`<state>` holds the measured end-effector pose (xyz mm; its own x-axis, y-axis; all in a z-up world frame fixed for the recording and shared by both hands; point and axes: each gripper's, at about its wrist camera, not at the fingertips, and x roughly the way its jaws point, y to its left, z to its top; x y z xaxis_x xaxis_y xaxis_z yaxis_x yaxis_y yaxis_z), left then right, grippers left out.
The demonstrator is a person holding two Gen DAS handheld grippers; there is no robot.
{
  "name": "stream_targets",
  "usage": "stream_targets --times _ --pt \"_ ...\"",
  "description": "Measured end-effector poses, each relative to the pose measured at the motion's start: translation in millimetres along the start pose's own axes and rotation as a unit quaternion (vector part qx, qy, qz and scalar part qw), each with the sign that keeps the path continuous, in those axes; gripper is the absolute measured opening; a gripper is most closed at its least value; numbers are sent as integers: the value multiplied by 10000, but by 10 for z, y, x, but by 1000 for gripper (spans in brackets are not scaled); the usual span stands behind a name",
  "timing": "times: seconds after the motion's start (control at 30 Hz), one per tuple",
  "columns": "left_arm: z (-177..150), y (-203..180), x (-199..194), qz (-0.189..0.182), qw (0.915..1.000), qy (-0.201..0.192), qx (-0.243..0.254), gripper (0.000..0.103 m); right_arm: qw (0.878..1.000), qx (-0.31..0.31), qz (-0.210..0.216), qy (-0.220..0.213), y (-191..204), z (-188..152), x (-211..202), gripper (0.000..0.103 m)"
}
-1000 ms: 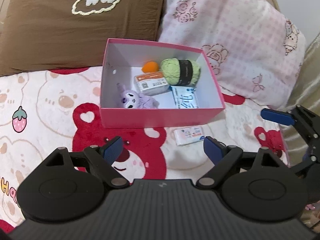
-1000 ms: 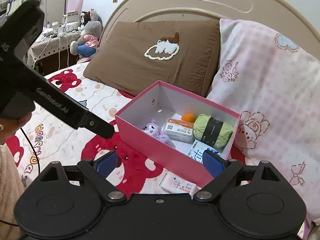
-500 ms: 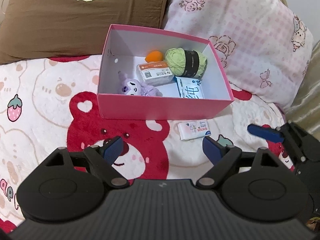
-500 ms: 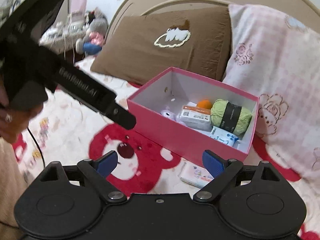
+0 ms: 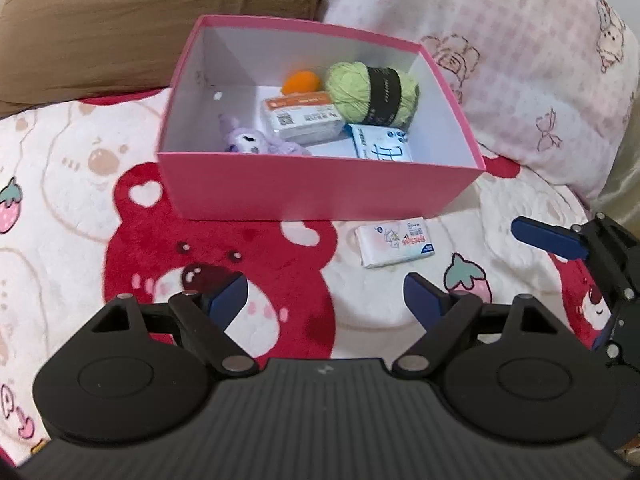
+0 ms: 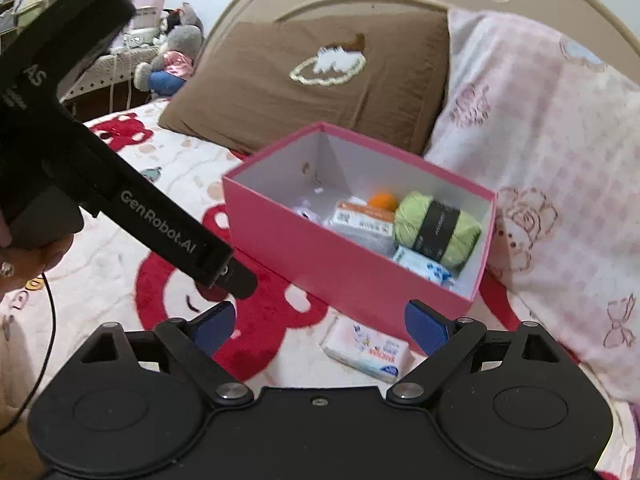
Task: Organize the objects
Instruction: 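Withdraw the left tool up and move it toward the white tissue pack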
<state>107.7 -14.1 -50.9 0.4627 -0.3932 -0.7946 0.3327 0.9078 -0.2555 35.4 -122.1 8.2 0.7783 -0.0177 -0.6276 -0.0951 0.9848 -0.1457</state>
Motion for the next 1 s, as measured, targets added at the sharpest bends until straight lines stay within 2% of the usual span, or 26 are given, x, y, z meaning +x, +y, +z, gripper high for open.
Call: stream_targets --times 0.13,0.23,0.37,0.77,0.87,1.0 --pt "-42 -22 153 -119 9998 -18 -187 84 9995 264 -38 149 -93 -101 143 94" --pt "-74 -55 287 -45 9999 10 -154 84 9983 240 -73 517 -116 -159 284 94" --pt "-92 -32 474 -220 9988 190 -393 84 9946 536 -212 867 -262 -227 446 94" --pt "-173 37 885 -226 9991 -15 -351 84 9877 788 -186 1338 -410 -415 759 93" --pt "-190 39 952 -130 9992 -133 -349 81 9868 807 -136 1399 -427 -447 857 91" --pt "-214 56 1015 -183 9991 -199 -322 78 9877 695 -68 1397 -405 -479 949 88"
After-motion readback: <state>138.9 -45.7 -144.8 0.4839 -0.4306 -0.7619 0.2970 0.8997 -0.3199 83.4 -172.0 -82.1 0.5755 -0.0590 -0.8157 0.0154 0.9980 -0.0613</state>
